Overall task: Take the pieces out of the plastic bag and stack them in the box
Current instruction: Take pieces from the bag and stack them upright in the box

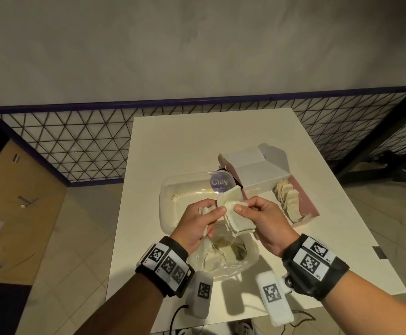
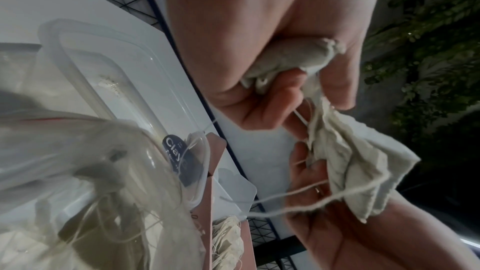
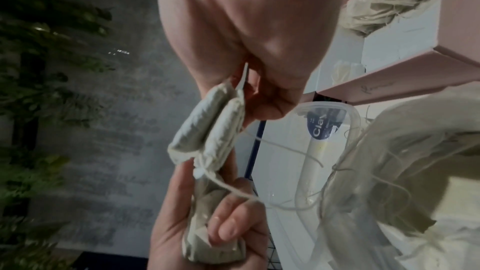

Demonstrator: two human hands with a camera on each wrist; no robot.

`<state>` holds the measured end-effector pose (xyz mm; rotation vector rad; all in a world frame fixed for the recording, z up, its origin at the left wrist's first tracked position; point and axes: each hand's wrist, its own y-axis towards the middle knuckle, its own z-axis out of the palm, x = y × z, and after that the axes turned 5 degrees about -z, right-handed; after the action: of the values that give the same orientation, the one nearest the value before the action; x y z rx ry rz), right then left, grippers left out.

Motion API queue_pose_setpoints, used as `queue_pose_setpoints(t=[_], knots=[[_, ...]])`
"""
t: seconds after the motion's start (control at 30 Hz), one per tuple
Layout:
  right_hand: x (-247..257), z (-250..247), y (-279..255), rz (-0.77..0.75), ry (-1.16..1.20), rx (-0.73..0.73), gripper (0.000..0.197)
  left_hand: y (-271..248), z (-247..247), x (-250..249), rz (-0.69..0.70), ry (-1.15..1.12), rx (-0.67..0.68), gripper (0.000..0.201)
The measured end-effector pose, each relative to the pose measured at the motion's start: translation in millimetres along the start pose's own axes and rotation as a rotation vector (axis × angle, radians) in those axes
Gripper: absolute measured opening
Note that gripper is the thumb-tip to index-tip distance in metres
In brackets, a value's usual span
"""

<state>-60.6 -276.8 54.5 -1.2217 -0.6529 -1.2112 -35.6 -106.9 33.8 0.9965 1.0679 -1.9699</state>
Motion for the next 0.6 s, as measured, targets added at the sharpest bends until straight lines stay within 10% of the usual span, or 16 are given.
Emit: queue_pose_setpoints(t=[0.43, 0.6], knots=[[13, -39, -16, -0.191, -0.586, 0.217, 0.013, 10, -19, -15, 0.004, 0.388, -0.184, 0.014], [30, -33, -17, -0.310, -0.993, 0.450, 0.017, 11, -1, -24, 0.009, 0.757, 0.052, 0.019]])
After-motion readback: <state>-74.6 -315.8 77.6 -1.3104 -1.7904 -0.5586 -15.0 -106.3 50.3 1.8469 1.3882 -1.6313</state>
